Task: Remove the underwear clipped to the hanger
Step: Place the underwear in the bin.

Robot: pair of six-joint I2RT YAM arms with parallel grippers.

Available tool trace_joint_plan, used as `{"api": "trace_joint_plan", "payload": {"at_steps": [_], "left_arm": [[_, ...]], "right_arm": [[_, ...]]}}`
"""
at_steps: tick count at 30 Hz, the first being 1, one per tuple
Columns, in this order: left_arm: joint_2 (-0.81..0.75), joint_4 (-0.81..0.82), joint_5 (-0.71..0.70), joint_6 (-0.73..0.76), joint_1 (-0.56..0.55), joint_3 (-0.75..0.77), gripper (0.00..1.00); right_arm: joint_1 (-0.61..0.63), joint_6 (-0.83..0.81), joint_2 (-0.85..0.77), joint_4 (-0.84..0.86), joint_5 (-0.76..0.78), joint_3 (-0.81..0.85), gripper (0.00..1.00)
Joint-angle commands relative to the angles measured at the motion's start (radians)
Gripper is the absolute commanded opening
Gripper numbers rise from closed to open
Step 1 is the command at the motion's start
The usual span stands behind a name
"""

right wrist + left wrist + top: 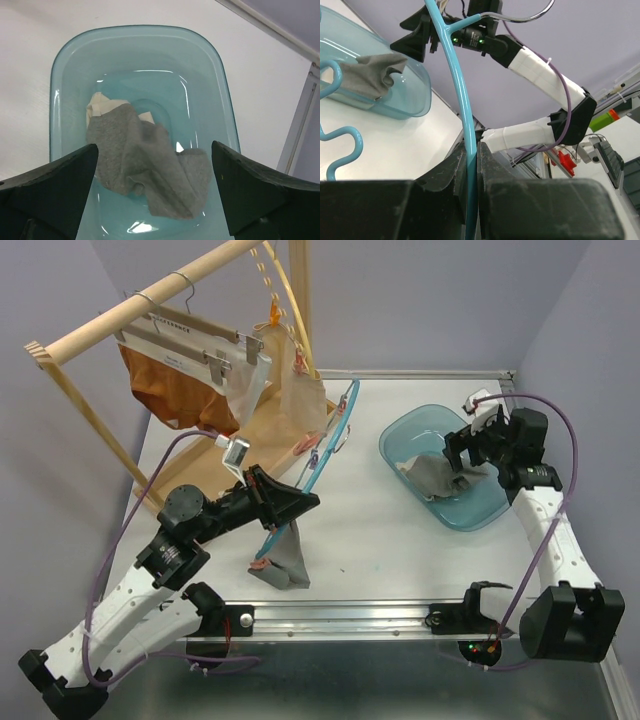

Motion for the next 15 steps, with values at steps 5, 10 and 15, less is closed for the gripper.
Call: {"api": "trace_joint_plan", "payload": {"at_steps": [5, 10, 15], "left_arm": [[0.080, 0.131, 0.086, 0.036, -0.002, 0.066, 0.00], [0.149, 0.138, 0.120, 0.039, 0.000, 0.086, 0.00], [0.208, 0.139, 0.155, 0.053, -0.002, 0.100, 0.00]], "right_arm": [[-0.004, -0.345, -0.171, -0.159, -0.353, -0.022, 1.00], [-0.004, -0.576, -0.220, -0.322, -0.508, -0.015, 1.00], [-0.004, -0.800, -0.233, -0.501, -0.597, 0.017, 1.00]]}}
